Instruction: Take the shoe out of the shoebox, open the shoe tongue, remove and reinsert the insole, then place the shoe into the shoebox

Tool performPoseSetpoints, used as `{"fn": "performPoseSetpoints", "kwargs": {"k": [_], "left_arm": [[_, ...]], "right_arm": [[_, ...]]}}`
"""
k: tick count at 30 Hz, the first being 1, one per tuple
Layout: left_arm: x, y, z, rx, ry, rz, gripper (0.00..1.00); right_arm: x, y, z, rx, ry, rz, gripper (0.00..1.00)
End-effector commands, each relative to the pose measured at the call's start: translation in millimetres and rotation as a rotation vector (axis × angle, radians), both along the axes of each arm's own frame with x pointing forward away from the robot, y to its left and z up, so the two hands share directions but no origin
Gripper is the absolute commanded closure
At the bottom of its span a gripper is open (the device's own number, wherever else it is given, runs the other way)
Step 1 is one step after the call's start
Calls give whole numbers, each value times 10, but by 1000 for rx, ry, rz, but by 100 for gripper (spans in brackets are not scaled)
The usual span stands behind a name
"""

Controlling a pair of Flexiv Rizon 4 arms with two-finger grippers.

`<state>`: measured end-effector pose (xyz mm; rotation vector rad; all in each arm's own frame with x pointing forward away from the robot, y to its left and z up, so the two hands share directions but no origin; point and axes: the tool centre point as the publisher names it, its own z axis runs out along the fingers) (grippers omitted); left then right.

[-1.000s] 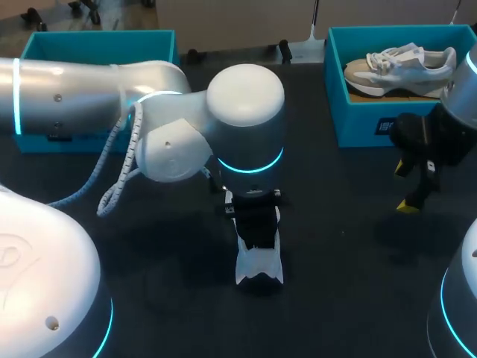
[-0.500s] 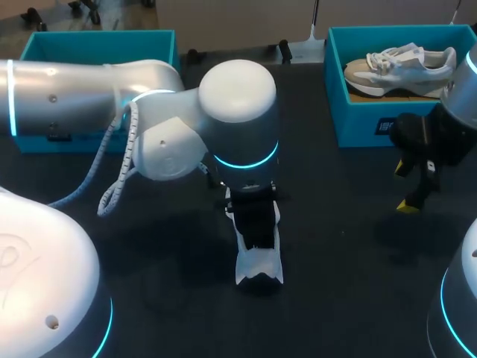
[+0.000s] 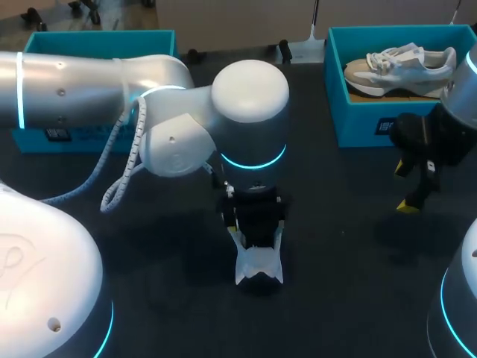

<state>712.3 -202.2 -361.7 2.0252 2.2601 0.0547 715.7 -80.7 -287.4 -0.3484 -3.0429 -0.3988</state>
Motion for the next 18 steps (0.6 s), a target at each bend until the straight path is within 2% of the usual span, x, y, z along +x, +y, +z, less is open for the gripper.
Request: {"fn": "performPoseSetpoints", "kwargs": {"k": [1, 18], "left_arm": [[-21, 49, 87, -4, -8, 2, 0], [218, 47, 236, -30, -27, 10, 0]], "right_arm": [[-7, 0, -4, -2, -1, 0, 0], [-7, 0, -4, -2, -1, 0, 0]]}}
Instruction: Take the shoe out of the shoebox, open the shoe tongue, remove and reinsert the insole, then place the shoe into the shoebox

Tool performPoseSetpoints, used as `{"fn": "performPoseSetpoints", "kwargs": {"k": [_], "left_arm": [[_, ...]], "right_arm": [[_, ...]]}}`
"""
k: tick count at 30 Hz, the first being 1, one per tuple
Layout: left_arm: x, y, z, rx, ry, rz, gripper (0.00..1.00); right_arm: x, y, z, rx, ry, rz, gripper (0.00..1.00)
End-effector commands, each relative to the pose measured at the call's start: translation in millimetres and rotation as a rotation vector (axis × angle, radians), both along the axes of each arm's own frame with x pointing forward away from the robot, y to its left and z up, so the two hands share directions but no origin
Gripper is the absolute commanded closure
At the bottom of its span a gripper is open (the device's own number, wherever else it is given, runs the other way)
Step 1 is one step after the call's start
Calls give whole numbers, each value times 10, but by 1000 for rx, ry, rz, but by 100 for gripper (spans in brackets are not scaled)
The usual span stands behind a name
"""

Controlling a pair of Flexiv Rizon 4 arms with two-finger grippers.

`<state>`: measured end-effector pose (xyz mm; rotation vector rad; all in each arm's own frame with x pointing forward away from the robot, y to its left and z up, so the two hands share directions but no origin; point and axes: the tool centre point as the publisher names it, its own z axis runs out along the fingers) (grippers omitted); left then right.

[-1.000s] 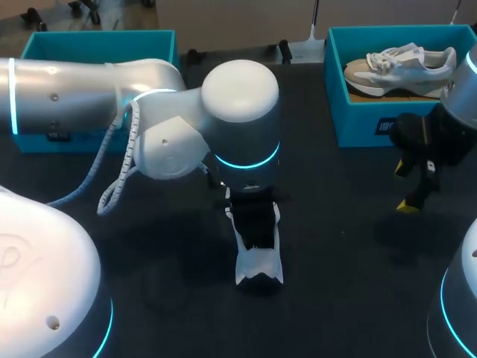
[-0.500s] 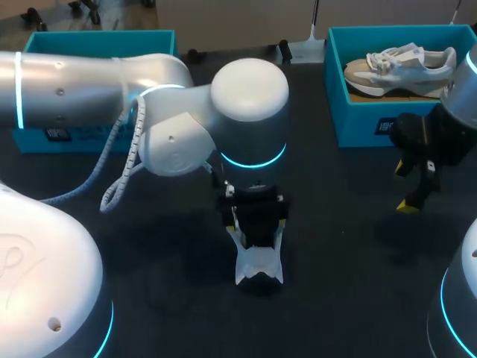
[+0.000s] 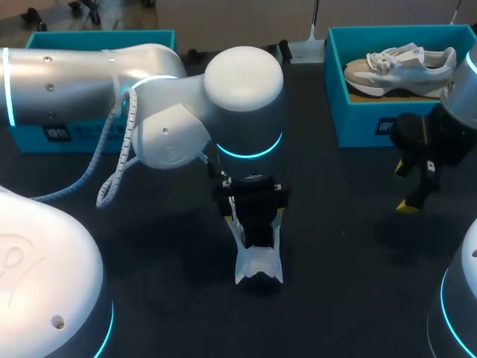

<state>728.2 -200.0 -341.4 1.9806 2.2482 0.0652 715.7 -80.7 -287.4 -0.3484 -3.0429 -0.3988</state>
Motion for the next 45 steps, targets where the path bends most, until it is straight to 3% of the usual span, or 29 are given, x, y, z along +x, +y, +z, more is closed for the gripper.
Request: {"fn": "performPoseSetpoints", "kwargs": {"k": [1, 18, 28, 30, 32, 35, 45], "left_arm": [[70, 22, 51, -11, 6, -9, 0], [403, 228, 351, -57, -14, 22, 0], [745, 287, 562, -89, 26, -26, 0], [824, 277, 610, -86, 23, -33, 11], [884, 266, 636, -77, 19, -38, 9], [951, 229, 647, -85, 34, -64, 16], [872, -45, 484, -88, 85, -148, 39]], "right_arm": [[-7, 0, -4, -2, -1, 0, 0], [-7, 0, -4, -2, -1, 0, 0], [-7, 0, -4, -2, -1, 0, 0], [-7, 0, -4, -2, -1, 0, 0], [-7, 0, -4, -2, -1, 0, 0], [-7, 0, -4, -2, -1, 0, 0], [-7, 0, -4, -2, -1, 0, 0]]}}
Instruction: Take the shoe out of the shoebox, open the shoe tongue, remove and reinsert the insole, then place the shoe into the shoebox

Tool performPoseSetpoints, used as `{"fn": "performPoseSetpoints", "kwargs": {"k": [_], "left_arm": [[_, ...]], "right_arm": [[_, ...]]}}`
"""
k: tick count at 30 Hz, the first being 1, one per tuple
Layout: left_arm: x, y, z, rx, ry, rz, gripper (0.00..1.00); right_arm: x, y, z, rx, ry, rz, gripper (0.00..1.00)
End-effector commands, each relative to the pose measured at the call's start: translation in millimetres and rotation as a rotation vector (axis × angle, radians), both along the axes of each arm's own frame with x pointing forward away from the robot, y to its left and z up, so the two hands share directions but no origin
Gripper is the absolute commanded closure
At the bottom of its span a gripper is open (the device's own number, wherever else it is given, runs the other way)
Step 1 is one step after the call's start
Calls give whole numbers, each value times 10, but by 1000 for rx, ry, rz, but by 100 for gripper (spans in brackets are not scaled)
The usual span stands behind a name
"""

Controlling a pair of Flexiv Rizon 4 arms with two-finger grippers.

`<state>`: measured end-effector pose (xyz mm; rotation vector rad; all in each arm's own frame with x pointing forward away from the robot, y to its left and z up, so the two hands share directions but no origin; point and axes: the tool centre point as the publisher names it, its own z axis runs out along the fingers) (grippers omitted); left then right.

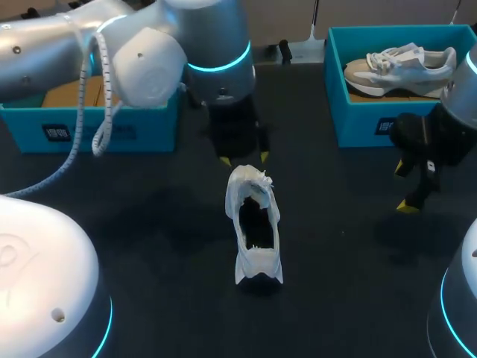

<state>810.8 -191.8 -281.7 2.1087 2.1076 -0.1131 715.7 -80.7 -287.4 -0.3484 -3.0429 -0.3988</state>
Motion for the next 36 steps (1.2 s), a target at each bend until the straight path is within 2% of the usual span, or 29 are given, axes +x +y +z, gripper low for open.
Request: {"fn": "performPoseSetpoints", "kwargs": {"k": [1, 2, 8, 21, 24, 28, 32, 34, 36], "left_arm": [[32, -151, -143, 5, 18, -15, 39], [12, -173, -172, 7, 16, -19, 51], [-156, -216, -295, 48, 34, -21, 52], [-675, -138, -434, 73, 71, -21, 55], [-656, -112, -393, 71, 59, -6, 56], [-574, -78, -206, 38, 28, 17, 57], [-517, -104, -159, 25, 18, 27, 64], [-529, -137, -161, 13, 27, 22, 69], [-572, -173, -185, 23, 32, 8, 69]], "right_arm": [[-7, 0, -4, -2, -1, 0, 0], [-7, 0, -4, -2, -1, 0, 0], [-7, 0, -4, -2, -1, 0, 0], [-7, 0, -4, -2, -1, 0, 0], [-7, 0, -4, -2, -1, 0, 0], [-7, 0, -4, -2, -1, 0, 0], [-7, 0, -4, -2, -1, 0, 0], [-7, 0, -4, -2, -1, 0, 0], [-7, 0, -4, -2, -1, 0, 0]]}}
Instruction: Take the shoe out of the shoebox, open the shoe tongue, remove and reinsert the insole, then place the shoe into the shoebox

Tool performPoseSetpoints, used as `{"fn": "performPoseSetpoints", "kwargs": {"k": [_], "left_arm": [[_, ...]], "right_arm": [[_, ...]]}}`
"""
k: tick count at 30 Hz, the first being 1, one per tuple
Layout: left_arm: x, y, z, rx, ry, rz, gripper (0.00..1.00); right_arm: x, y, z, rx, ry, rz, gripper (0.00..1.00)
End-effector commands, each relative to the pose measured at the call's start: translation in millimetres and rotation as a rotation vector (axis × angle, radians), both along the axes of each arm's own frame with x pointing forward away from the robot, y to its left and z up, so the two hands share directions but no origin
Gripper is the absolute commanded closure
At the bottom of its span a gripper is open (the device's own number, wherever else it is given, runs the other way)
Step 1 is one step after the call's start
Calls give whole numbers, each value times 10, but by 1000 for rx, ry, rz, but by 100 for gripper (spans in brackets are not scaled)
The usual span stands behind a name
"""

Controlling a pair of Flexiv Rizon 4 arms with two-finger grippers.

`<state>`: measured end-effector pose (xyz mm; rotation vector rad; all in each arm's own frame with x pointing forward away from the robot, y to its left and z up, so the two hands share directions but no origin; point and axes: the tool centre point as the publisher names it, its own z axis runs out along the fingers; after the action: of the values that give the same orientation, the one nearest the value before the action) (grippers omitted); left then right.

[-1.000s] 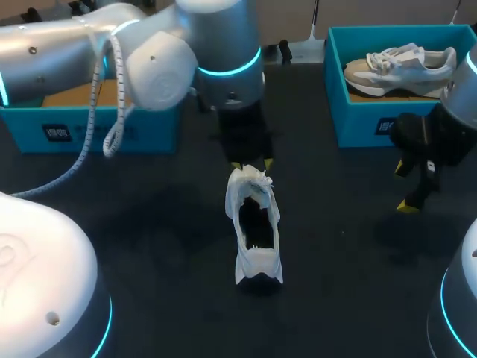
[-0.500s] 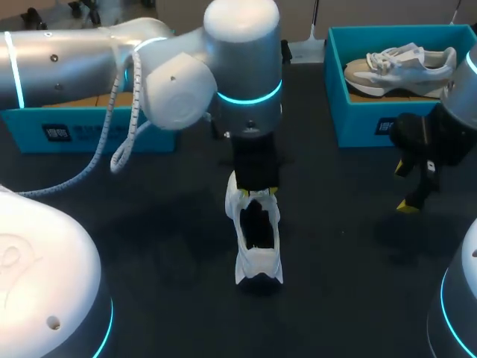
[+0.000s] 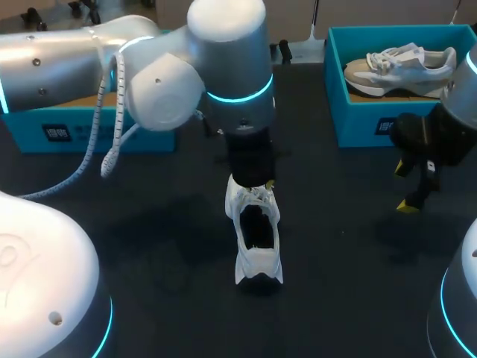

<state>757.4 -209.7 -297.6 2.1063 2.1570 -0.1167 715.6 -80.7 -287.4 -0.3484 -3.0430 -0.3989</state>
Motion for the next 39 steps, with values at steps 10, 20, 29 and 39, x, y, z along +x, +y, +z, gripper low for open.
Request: {"fn": "performPoseSetpoints", "kwargs": {"k": [10, 20, 29, 39], "left_arm": [[-236, -40, -293, 17, 79, -58, 71], [-353, 48, -167, 4, 79, -60, 71], [-401, 31, -376, 32, 131, -52, 70], [-427, 153, -35, -20, 98, -6, 67]], "right_arm": [[-6, 0, -4, -2, -1, 0, 0], [-6, 0, -4, -2, -1, 0, 0], [-6, 0, -4, -2, -1, 0, 0], [-6, 0, -4, -2, -1, 0, 0]]}}
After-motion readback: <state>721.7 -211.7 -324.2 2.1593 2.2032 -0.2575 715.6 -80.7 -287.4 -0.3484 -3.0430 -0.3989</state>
